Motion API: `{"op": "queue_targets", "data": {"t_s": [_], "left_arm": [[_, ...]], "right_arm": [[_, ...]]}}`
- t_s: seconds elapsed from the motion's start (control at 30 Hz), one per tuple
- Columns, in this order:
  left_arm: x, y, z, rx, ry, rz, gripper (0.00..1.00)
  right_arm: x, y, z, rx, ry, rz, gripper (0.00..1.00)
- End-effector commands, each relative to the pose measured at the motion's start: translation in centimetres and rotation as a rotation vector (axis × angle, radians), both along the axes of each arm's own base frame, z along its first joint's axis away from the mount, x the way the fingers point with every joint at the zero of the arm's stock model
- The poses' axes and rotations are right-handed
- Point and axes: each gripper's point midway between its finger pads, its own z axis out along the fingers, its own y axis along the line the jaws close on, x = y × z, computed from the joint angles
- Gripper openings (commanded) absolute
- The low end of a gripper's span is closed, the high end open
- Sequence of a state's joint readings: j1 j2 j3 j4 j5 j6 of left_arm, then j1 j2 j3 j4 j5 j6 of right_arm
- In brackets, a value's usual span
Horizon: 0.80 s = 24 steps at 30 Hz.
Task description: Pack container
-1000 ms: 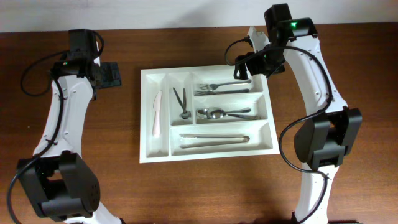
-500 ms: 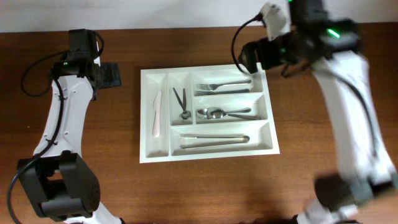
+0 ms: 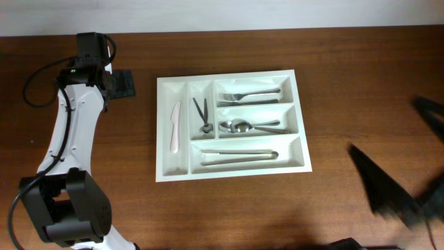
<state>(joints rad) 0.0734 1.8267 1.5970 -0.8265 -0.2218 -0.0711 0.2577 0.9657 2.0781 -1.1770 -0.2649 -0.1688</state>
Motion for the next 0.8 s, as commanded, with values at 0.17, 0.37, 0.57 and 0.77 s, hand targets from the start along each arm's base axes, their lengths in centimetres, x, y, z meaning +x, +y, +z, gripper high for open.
{"op": "queue_targets", "data": {"t_s": [0.17,0.37,0.57,0.77], "left_arm": [[0.3,0.1,0.4,0.018,-0.008,-0.009,0.99],[0.3,0.1,0.4,0.018,-0.008,-0.010,0.99],[0.3,0.1,0.4,0.018,-0.008,-0.009,0.99],[0.3,0.1,0.4,0.018,-0.008,-0.009,0.99]], "right_arm": [[-7.0,-2.7,4.1,0.080,-0.563,-0.109,0.99],[-3.1,-3.4,-5.2,0.052,-0.486,-0.201,0.99],[4.8,-4.2,-17.5,0.092,-0.281,-0.265,0.99],[7.9,-5.7,-24.8,0.114,-0.293,-0.347,0.99]]}}
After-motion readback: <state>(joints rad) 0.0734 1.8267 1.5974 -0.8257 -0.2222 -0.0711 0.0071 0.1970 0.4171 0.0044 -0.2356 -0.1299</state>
